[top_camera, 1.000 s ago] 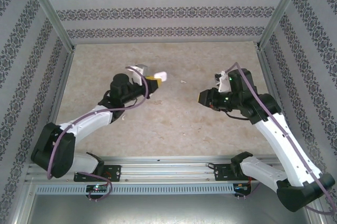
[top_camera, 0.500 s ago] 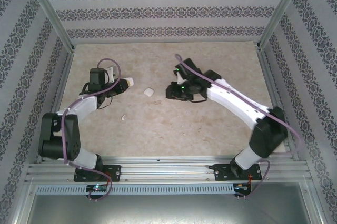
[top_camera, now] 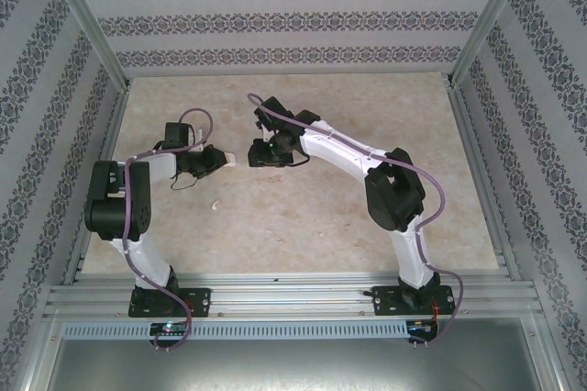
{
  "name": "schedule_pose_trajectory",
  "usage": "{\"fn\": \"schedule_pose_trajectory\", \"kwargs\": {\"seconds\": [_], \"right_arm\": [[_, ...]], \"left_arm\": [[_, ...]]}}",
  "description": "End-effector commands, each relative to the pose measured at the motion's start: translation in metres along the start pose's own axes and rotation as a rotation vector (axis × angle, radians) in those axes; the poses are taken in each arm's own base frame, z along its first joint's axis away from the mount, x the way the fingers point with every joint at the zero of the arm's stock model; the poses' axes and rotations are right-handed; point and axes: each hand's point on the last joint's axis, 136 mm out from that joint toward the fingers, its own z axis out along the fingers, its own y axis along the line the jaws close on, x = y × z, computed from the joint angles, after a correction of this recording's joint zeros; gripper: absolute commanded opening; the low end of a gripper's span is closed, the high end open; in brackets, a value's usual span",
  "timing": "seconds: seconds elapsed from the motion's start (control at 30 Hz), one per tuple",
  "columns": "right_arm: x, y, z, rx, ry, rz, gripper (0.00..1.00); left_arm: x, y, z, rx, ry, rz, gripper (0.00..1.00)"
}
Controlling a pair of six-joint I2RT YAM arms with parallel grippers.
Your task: Insert wireless bluetooth earbuds into charging case
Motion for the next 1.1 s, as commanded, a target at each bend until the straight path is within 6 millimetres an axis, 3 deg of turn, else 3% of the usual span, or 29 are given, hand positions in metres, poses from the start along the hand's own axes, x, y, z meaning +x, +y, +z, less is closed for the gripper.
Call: {"fn": "schedule_pose_trajectory", "kwargs": {"seconds": [0.0,0.3,0.47,0.67,0.87,0.93,1.07], "right_arm": [[0.000,-0.002,-0.003,0.021,0.007,-0.028,0.41],[0.025,-0.027,-0.013,0.046,-0.001,0.008,0.42],[0.054,-0.050,-0.027,0.077,-0.020,0.041,0.43],[0.091,-0.079,-0.054,0.104,-0.088,0.091,0.44],[0.128,-0.106,-0.075,0.108,-0.154,0.144,0.46],[0.139,-0.115,-0.081,0.112,-0.168,0.154,0.46],[0.149,-0.124,-0.096,0.124,-0.199,0.146,0.47]], "left_arm": [[0.003,0.011,-0.003,-0.068,0.054,0.004,0.24],[0.000,0.021,-0.027,-0.233,0.118,0.115,0.51],[-0.010,0.010,-0.051,-0.278,0.084,0.217,0.56],[-0.011,-0.036,-0.062,-0.180,0.055,0.385,0.57],[0.028,-0.087,-0.060,-0.064,0.105,0.690,0.59],[0.035,-0.094,-0.059,-0.070,0.103,0.798,0.60],[0.029,-0.094,-0.059,-0.122,0.093,0.883,0.61]]}}
